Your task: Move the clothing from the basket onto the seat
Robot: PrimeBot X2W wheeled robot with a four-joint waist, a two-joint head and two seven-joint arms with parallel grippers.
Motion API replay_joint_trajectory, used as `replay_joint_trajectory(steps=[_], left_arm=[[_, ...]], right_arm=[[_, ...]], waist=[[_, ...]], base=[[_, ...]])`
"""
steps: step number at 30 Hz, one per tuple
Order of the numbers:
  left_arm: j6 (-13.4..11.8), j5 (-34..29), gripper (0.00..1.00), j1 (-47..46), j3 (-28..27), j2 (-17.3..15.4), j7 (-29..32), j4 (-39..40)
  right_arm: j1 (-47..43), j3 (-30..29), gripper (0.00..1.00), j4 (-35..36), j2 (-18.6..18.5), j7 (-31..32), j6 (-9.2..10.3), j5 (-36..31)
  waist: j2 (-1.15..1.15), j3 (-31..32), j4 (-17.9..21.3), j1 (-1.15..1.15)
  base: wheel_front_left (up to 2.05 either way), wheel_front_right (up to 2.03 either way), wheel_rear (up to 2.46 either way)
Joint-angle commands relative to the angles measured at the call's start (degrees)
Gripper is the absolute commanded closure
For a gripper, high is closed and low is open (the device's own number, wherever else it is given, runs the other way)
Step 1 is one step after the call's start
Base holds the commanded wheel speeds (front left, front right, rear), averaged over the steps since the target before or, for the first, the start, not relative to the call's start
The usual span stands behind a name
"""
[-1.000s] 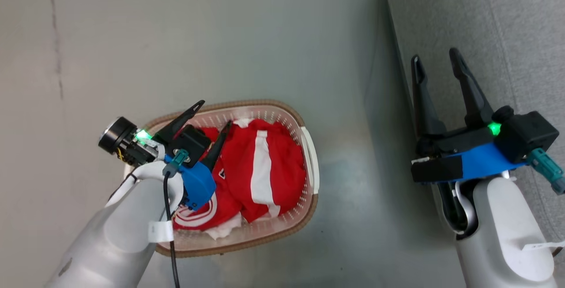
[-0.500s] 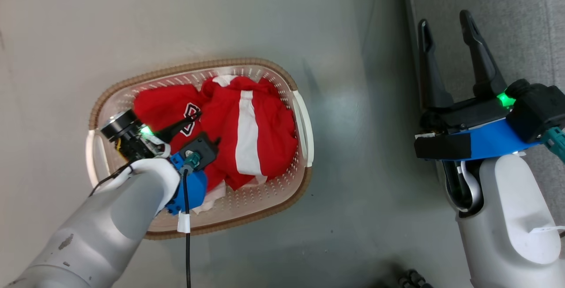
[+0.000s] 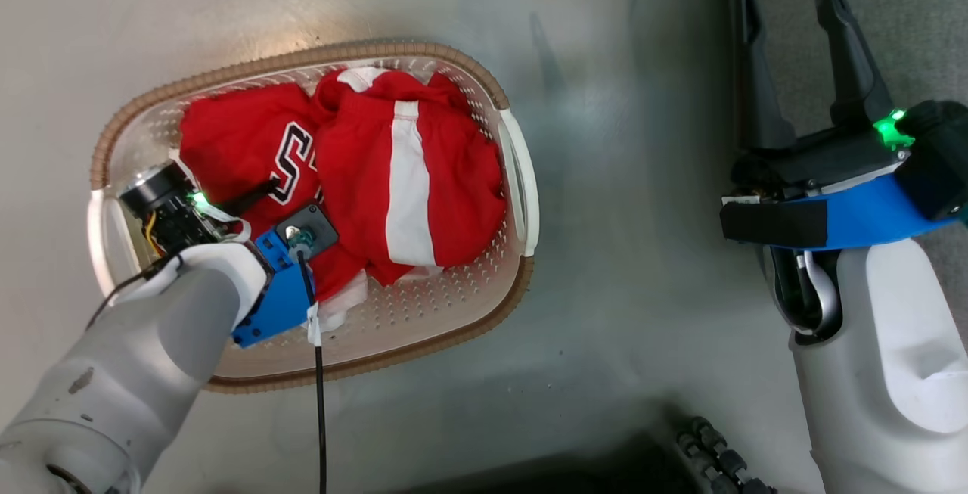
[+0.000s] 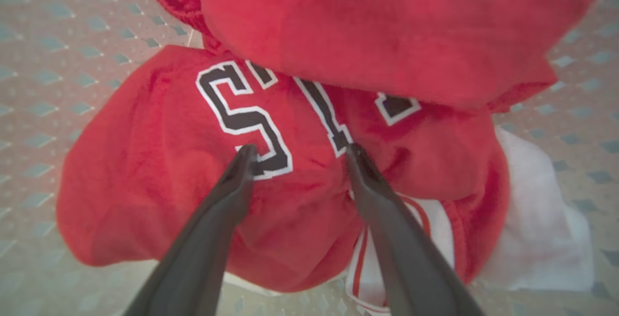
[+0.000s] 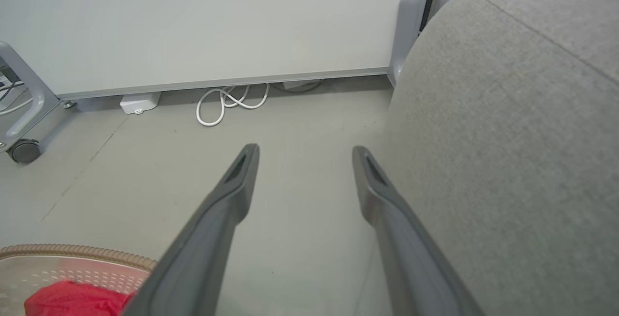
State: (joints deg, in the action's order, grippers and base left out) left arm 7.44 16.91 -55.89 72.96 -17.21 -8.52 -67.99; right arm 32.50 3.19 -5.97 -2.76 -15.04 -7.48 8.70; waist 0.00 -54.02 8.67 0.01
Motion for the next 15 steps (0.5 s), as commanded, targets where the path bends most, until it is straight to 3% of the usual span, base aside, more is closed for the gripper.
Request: replay_joint_trajectory(steps=[1, 15], left_arm=[[0.0, -0.4, 0.0, -1.4, 0.2, -0.7, 0.8, -0.2], [0.0, -3.9, 0.0, -5.4, 0.5, -2.2, 5.3, -0.6]], right_arm=[[1.3, -0.1, 0.0, 0.5, -0.2, -0.2, -0.03, 0.0], [1.7, -0.8, 0.0, 2.5, -0.2, -0.2, -0.03, 1.0]], waist=[[0.0, -1.6, 0.4, -0.01], [0.0, -8.4, 1.8, -0.01]], base=[[0.0, 0.0, 0.0], [0.0, 0.0, 0.0]])
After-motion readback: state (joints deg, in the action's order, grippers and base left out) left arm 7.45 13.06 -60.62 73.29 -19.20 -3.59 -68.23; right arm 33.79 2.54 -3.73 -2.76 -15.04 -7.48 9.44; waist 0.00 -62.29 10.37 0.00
